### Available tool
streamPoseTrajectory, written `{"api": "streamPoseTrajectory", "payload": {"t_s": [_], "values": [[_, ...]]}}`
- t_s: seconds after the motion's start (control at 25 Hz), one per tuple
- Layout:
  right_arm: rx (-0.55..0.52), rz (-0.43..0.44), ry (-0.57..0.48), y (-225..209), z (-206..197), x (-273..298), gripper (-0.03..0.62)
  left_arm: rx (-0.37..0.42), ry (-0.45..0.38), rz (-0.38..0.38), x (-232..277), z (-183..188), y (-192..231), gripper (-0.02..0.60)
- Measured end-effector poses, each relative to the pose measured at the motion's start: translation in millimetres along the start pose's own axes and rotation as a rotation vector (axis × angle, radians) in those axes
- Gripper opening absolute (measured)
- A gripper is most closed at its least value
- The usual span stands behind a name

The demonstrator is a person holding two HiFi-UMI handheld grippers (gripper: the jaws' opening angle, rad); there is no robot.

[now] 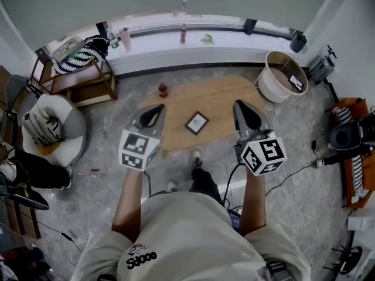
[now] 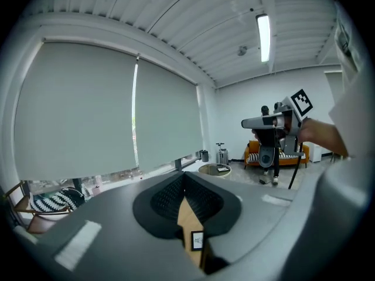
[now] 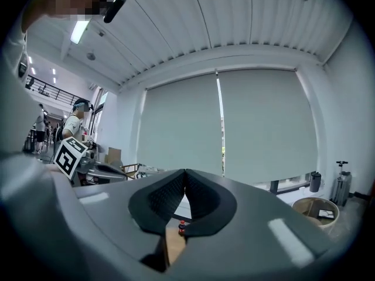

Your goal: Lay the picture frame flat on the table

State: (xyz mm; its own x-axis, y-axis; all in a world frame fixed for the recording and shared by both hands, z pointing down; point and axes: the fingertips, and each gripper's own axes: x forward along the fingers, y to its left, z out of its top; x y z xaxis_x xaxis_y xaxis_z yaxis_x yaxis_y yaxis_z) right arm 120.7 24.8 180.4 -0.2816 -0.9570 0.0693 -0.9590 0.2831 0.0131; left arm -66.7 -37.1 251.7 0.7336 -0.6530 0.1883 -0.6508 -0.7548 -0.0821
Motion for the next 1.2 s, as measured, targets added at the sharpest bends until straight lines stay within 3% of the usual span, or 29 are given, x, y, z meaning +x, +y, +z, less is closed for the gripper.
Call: {"api": "streamPoseTrajectory", "payload": {"t_s": [0.32, 0.6, 0.84, 1.2], "values": [[-0.069, 0.004, -0.046, 17, 43, -14, 0.003, 0.065, -0.063, 0.012, -22, 42, 0, 0.009], [-0.119, 0.026, -0.053, 28, 53, -20, 0.003, 0.096, -0.116, -0.012, -30, 66, -11, 0.009], [-0.131, 0.043, -0.047, 34, 55, -14, 0.003, 0.124, -0.118, -0.029, -32, 70, -11, 0.009], [-0.125, 0.042, -0.029, 33, 48, -8, 0.003, 0.107, -0.123, -0.027, -30, 66, -4, 0.009]]}}
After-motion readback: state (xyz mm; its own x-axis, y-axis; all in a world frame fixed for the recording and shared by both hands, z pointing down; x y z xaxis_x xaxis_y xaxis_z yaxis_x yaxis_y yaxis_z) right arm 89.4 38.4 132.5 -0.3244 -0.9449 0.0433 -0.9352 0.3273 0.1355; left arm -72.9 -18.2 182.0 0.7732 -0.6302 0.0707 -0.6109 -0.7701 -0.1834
